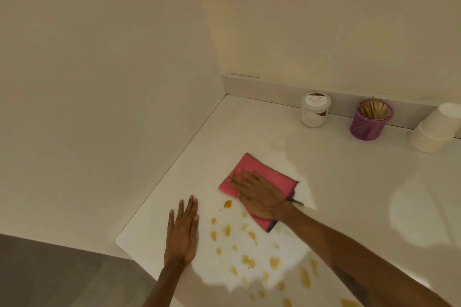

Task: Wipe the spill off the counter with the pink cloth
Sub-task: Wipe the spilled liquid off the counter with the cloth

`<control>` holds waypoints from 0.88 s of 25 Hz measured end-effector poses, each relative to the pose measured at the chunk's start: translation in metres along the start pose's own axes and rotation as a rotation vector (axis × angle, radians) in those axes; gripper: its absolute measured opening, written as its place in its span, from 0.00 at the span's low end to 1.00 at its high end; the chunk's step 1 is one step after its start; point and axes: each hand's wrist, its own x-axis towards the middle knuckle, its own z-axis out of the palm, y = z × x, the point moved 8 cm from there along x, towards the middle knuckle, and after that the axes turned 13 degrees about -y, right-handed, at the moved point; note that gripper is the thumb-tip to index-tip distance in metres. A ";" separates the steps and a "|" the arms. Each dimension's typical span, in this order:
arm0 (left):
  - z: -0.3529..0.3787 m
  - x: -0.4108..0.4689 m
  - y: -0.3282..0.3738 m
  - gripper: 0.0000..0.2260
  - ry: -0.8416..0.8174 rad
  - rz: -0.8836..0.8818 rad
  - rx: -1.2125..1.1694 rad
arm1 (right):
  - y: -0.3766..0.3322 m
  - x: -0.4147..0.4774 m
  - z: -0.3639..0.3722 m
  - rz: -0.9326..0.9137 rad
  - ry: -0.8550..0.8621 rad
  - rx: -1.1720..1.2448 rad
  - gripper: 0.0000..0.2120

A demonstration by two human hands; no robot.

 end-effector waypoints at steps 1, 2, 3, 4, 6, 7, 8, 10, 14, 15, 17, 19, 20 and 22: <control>0.000 0.000 -0.001 0.26 0.008 0.001 -0.004 | -0.020 -0.011 0.010 -0.088 -0.017 -0.027 0.26; -0.001 0.000 -0.002 0.27 0.017 0.002 -0.008 | -0.032 -0.029 0.021 -0.173 -0.028 -0.062 0.26; 0.000 -0.001 -0.002 0.28 0.018 -0.001 -0.008 | -0.031 -0.048 0.030 -0.248 -0.038 -0.091 0.26; 0.001 -0.001 -0.002 0.28 0.015 -0.015 -0.001 | -0.021 -0.068 0.035 -0.311 -0.038 -0.096 0.25; 0.002 -0.003 -0.004 0.27 0.013 -0.075 0.043 | 0.020 -0.092 0.036 -0.297 -0.027 -0.100 0.25; 0.002 -0.003 -0.004 0.26 0.015 -0.106 0.062 | 0.045 -0.096 0.032 -0.217 0.002 -0.103 0.25; 0.001 -0.003 -0.006 0.26 0.013 -0.127 0.070 | 0.066 -0.094 0.025 -0.116 0.033 -0.100 0.26; 0.002 -0.001 -0.007 0.26 0.002 -0.130 0.055 | 0.086 -0.073 0.013 0.079 0.034 -0.087 0.26; 0.004 0.000 -0.012 0.26 0.002 -0.103 0.005 | 0.036 -0.012 0.001 0.169 0.025 0.053 0.26; 0.004 0.000 -0.011 0.26 0.004 -0.096 -0.005 | 0.013 -0.003 0.003 0.150 0.026 0.072 0.26; 0.002 0.001 -0.009 0.24 0.010 -0.083 -0.019 | -0.039 0.000 0.011 0.075 0.019 0.065 0.26; 0.000 -0.001 -0.010 0.23 0.007 -0.078 -0.020 | -0.090 -0.019 0.028 -0.035 0.016 0.008 0.25; 0.000 -0.001 -0.010 0.23 -0.001 -0.079 -0.012 | -0.108 -0.037 0.038 -0.105 0.015 -0.024 0.25; 0.000 -0.001 -0.011 0.23 -0.017 -0.080 0.012 | -0.122 -0.083 0.056 -0.236 0.029 -0.098 0.25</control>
